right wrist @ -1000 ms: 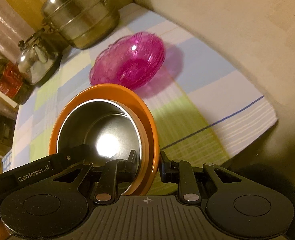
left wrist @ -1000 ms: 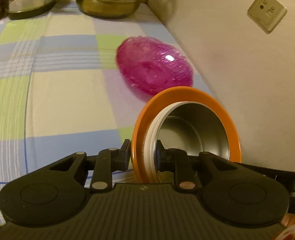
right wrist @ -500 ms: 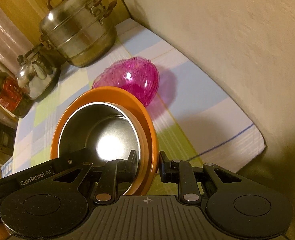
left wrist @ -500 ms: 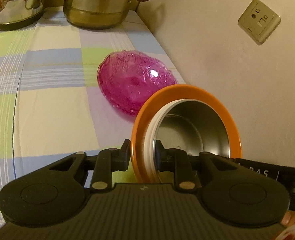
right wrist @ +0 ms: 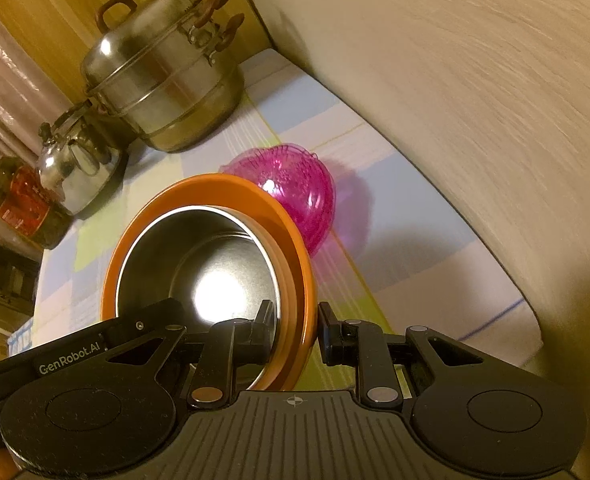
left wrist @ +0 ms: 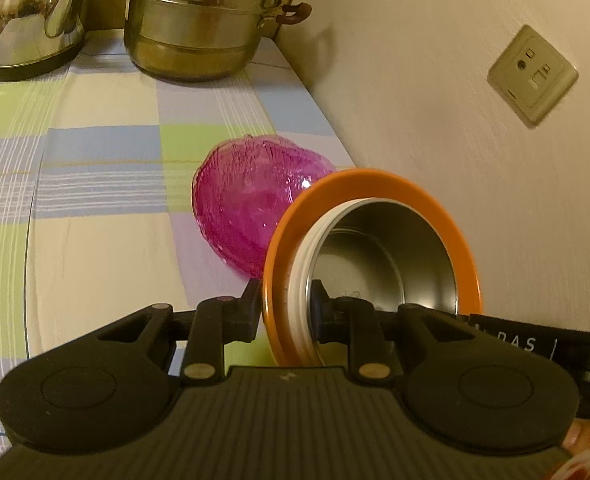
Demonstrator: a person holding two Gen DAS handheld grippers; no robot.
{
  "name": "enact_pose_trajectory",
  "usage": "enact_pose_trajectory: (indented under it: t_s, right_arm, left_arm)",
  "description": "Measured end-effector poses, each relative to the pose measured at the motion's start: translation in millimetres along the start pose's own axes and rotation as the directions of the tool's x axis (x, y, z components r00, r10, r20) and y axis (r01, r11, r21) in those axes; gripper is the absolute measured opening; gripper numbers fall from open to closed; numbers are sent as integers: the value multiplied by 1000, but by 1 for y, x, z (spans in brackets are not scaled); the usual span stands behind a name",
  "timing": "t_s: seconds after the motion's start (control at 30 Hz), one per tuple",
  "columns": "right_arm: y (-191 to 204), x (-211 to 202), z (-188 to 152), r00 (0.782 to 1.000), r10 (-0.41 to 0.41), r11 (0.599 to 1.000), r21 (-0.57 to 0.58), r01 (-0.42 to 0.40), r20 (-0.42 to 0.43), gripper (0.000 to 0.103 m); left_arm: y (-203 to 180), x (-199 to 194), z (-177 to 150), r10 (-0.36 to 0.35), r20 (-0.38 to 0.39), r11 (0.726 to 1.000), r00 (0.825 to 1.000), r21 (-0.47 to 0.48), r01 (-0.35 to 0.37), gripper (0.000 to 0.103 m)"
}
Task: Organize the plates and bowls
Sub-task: 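Lift the nested bowls with both grippers and carry them toward the pink plates, then lower the nested bowls onto the pink plate stack with both grippers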
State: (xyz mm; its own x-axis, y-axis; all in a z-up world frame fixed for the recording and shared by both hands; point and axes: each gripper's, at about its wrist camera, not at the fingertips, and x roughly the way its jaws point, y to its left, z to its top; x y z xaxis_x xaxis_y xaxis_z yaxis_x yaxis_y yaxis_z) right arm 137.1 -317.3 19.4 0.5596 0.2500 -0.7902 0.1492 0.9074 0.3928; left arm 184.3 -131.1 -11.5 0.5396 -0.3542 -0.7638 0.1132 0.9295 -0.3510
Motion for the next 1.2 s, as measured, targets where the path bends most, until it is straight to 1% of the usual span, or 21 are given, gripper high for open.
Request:
enact_pose_trajectory:
  t_s: [0.23, 0.4, 0.73, 0.97, 1.2]
  right_arm:
    - [-1, 13, 21, 1000, 20, 1000, 8, -20, -2, 23]
    - [3, 24, 40, 1000, 14, 1000, -7, -14, 3, 23]
    - [8, 54, 78, 1000, 9, 999, -41, -9, -16, 23]
    - [8, 83, 94, 999, -1, 999, -44, -1, -51, 23]
    - [8, 108, 102, 996, -11, 999, -51, 6, -87, 23]
  left_arm:
    - [-1, 11, 19, 2, 9, 1000, 1000, -6, -1, 22]
    - [4, 24, 33, -2, 3, 1000, 1000, -21, 2, 22]
    - [16, 51, 64, 3, -9, 999, 1000, -43, -3, 22]
    - [29, 76, 73, 11, -41, 997, 999, -80, -15, 22]
    - [40, 96, 73, 22, -71, 995, 997, -95, -28, 22]
